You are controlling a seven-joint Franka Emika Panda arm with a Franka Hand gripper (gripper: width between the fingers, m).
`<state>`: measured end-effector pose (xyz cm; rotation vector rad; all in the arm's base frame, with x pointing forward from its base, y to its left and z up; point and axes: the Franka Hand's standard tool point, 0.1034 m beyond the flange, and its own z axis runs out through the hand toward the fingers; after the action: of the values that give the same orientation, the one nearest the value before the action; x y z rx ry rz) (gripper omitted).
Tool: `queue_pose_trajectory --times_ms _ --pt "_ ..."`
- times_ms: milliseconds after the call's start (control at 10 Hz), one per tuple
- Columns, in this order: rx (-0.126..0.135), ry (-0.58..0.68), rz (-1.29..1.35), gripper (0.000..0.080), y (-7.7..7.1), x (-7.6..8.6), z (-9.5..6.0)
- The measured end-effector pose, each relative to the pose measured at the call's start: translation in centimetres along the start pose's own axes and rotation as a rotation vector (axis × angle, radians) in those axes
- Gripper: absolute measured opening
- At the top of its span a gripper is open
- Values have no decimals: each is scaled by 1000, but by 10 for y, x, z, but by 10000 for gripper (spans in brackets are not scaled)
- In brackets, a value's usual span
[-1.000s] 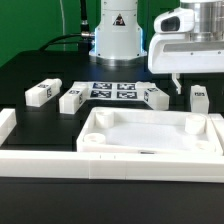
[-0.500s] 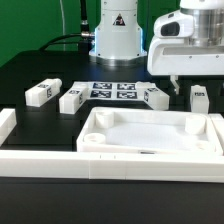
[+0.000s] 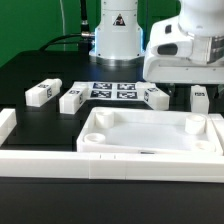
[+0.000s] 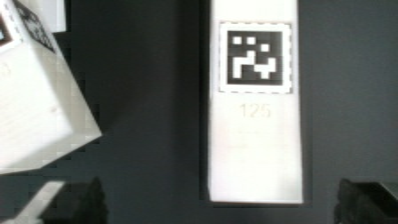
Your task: Assemble desk
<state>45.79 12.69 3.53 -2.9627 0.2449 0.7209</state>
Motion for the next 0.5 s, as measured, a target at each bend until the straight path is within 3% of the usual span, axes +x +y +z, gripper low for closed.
queue_pose_trajectory --times_ms 300,500 --pt "29 -209 -18 649 -5 8 -2" --pt "16 -358 -31 649 -9 7 3"
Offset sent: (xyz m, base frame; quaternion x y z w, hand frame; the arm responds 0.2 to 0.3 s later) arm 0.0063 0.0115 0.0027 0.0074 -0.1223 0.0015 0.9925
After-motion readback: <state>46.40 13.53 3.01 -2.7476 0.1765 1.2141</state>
